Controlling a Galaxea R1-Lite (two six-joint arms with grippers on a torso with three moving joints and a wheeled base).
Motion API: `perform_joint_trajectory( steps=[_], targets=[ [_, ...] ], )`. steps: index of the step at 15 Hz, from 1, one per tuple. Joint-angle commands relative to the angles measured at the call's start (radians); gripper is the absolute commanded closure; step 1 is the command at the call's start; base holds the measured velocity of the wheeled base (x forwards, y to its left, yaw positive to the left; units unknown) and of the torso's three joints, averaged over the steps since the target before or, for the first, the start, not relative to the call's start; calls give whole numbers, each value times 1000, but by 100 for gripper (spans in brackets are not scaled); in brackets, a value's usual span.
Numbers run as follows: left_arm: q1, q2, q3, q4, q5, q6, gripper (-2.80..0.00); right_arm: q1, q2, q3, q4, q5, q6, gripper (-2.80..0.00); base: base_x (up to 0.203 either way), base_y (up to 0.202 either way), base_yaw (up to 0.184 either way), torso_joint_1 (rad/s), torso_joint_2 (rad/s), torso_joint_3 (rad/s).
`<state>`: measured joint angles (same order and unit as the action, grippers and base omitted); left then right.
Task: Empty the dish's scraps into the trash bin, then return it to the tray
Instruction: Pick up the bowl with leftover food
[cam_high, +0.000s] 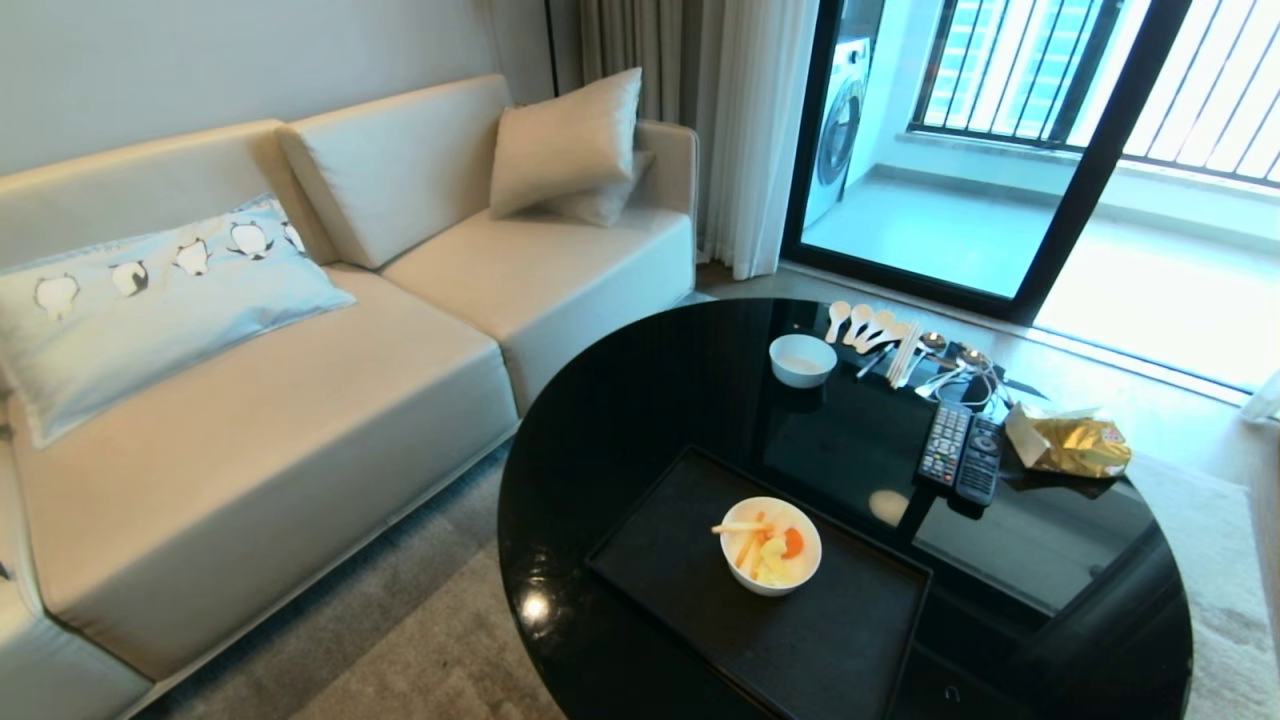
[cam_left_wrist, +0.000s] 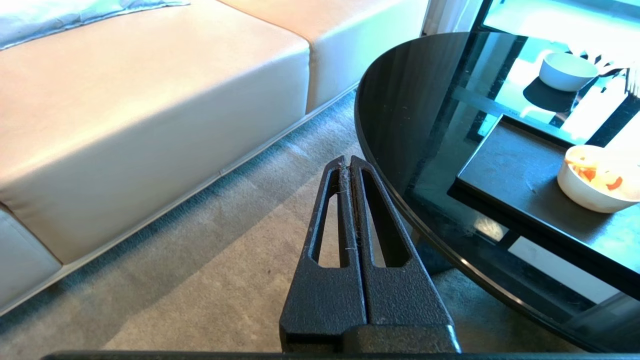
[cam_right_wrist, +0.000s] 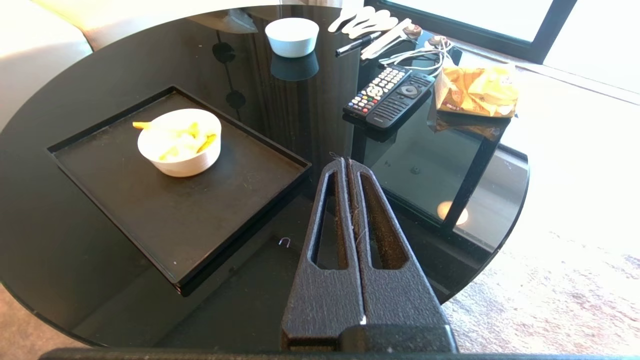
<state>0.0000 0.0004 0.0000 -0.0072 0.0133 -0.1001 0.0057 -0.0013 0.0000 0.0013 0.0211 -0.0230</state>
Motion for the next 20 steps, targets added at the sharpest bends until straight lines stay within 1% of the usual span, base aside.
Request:
perform_joint_trajectory(
  steps=[1,3,4,6,7,9,10,11,12,13,14,16,17,18,20],
  targets=[
    [0,0,0,0,1,-1,0,0,1,0,0,0,2,0,0,0,0,0,0,0],
    [0,0,0,0,1,-1,0,0,1,0,0,0,-5,0,0,0,0,0,0,0],
    [0,1,0,0,1,-1,0,0,1,0,1,5,-22,0,0,0,0,0,0,0],
    [0,0,0,0,1,-1,0,0,53,-1,-3,6,-100,0,0,0,0,0,0,0],
    [0,0,0,0,1,-1,0,1,106,-6,-23,15,-123,0,0,0,0,0,0,0],
    [0,0,0,0,1,-1,0,10,248,-35,-100,68,-148,0,0,0,0,0,0,0],
    [0,0,0,0,1,-1,0,17,326,-67,-134,100,-174,0,0,0,0,0,0,0],
    [0,0,0,0,1,-1,0,24,401,-113,-158,149,-213,0,0,0,0,0,0,0],
    [0,0,0,0,1,-1,0,28,469,-170,-171,219,-249,0,0,0,0,0,0,0],
    [0,0,0,0,1,-1,0,31,535,-229,-178,297,-291,0,0,0,0,0,0,0],
    [0,0,0,0,1,-1,0,34,601,-283,-175,353,-346,0,0,0,0,0,0,0],
    [0,0,0,0,1,-1,0,51,726,-384,-145,433,-474,0,0,0,0,0,0,0],
    [0,0,0,0,1,-1,0,78,793,-429,-129,457,-521,0,0,0,0,0,0,0],
    [0,0,0,0,1,-1,0,116,857,-465,-120,468,-548,0,0,0,0,0,0,0],
    [0,1,0,0,1,-1,0,217,1009,-542,-114,464,-576,0,0,0,0,0,0,0]
  ],
)
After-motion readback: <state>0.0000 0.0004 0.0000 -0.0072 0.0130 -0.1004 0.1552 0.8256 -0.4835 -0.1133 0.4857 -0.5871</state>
